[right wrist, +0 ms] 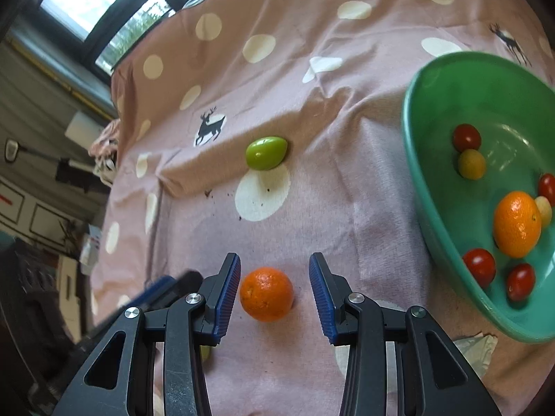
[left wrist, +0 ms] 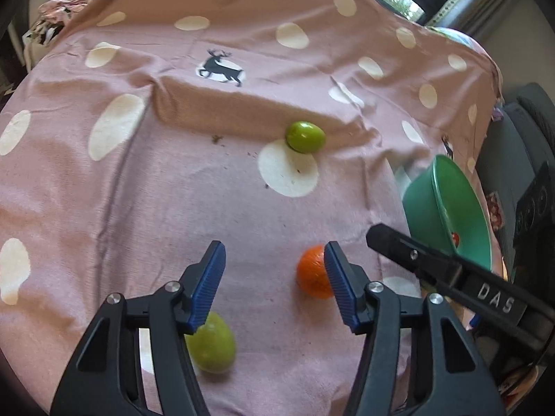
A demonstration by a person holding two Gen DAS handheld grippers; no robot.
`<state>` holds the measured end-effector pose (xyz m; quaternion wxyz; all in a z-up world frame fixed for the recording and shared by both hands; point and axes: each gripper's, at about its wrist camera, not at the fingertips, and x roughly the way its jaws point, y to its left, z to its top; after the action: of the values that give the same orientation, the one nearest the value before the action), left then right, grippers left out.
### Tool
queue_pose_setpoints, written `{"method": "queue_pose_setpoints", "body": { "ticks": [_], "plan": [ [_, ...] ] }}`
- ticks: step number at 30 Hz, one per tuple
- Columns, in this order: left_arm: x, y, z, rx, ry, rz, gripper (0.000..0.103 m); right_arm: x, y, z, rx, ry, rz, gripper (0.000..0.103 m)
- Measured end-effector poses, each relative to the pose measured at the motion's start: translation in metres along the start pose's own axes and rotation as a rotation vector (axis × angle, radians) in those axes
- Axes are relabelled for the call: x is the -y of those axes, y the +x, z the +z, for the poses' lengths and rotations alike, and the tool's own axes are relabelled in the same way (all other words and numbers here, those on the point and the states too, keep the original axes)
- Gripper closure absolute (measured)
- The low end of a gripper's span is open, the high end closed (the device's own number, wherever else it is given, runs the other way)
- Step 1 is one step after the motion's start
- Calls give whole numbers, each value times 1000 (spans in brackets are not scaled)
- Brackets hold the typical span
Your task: Organize fruits
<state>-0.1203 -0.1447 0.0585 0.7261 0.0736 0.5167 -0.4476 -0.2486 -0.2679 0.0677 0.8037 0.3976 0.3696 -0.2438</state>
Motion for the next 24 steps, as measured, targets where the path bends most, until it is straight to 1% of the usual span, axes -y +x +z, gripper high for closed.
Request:
{"method": "queue_pose_setpoints", "body": {
  "ticks": [4, 7, 9, 18, 24],
  "plan": [
    [12, 9, -5, -38, 35, -15, 45, 6, 1, 0, -12, 27, 13, 61],
    [18, 16, -8, -62, 56, -23, 45, 7, 0, 1, -17, 37, 41, 61],
    [20, 22, -10, -80, 63, -24, 45, 7, 3, 0, -31, 42, 59, 61],
    [28, 41, -14, -152, 69, -49, 46, 10, 18, -1, -94, 66, 89, 61],
    [32, 43, -16, -152, 86, -45, 49, 9, 25, -3, -118, 56, 75, 61]
  ]
}}
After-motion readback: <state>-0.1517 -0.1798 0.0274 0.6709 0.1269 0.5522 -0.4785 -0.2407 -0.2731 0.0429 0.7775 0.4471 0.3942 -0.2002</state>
